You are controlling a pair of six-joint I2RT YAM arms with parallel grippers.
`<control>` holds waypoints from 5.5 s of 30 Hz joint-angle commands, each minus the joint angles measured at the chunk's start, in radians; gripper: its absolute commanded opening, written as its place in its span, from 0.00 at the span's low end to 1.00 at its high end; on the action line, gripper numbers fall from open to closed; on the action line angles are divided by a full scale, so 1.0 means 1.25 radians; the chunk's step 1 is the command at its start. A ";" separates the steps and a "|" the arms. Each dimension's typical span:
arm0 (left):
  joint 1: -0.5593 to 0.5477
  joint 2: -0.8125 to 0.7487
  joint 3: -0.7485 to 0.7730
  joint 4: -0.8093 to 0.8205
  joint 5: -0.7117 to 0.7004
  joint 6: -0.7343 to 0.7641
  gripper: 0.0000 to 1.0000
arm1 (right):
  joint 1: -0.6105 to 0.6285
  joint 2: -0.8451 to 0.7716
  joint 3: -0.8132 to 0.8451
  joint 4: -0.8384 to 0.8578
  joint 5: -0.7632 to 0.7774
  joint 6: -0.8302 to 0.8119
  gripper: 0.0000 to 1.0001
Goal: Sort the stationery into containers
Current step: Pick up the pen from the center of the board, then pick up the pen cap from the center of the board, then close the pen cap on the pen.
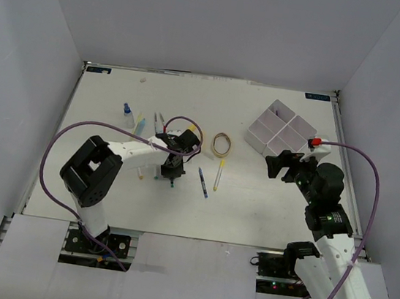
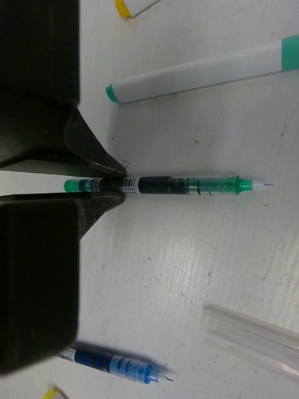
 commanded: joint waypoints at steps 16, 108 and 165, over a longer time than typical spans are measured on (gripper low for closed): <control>0.000 -0.373 -0.080 0.274 -0.036 0.422 0.11 | 0.136 0.228 0.190 -0.110 0.046 -0.003 0.95; 0.098 -0.693 -0.259 0.474 0.161 0.595 0.15 | 0.426 0.912 0.859 -0.343 0.068 -0.390 0.12; 0.129 -0.593 -0.281 0.779 0.569 0.497 0.11 | 0.463 0.537 0.492 0.415 0.121 0.168 0.08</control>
